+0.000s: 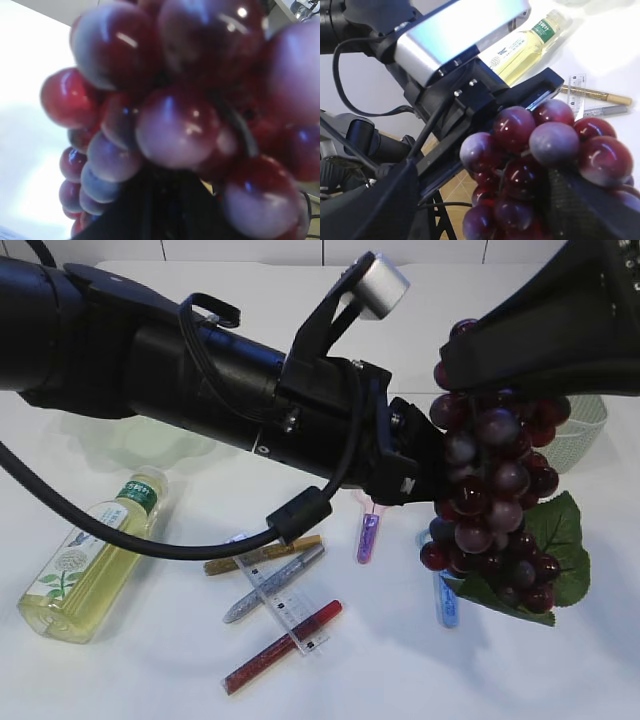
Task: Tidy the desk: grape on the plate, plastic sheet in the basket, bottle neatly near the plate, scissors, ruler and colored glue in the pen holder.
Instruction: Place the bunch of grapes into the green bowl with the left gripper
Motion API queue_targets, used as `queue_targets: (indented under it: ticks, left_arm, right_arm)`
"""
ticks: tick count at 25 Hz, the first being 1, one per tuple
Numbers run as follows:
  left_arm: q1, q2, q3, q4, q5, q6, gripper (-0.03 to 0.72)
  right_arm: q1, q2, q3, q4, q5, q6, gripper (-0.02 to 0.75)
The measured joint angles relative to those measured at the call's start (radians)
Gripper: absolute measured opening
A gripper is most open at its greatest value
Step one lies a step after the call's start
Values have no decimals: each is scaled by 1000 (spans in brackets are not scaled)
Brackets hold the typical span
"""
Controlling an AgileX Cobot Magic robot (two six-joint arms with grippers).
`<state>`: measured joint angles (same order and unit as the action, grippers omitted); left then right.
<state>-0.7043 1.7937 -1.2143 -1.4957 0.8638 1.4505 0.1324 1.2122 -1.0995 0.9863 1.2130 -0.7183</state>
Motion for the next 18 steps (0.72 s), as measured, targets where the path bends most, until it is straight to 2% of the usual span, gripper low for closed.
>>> queue_targets:
  ticks: [3,9,18]
  left_arm:
    - [0,0,0,0,-2,0,48]
    - [0,0,0,8,-7,-2,48]
    - [0,-4,0,16,-14,-2,47]
  right_arm:
    - [0,0,-2,-2,-14,13,594]
    - [0,0,-2,-90,-45,79,596]
    - [0,0,-2,-96,-50,87,596]
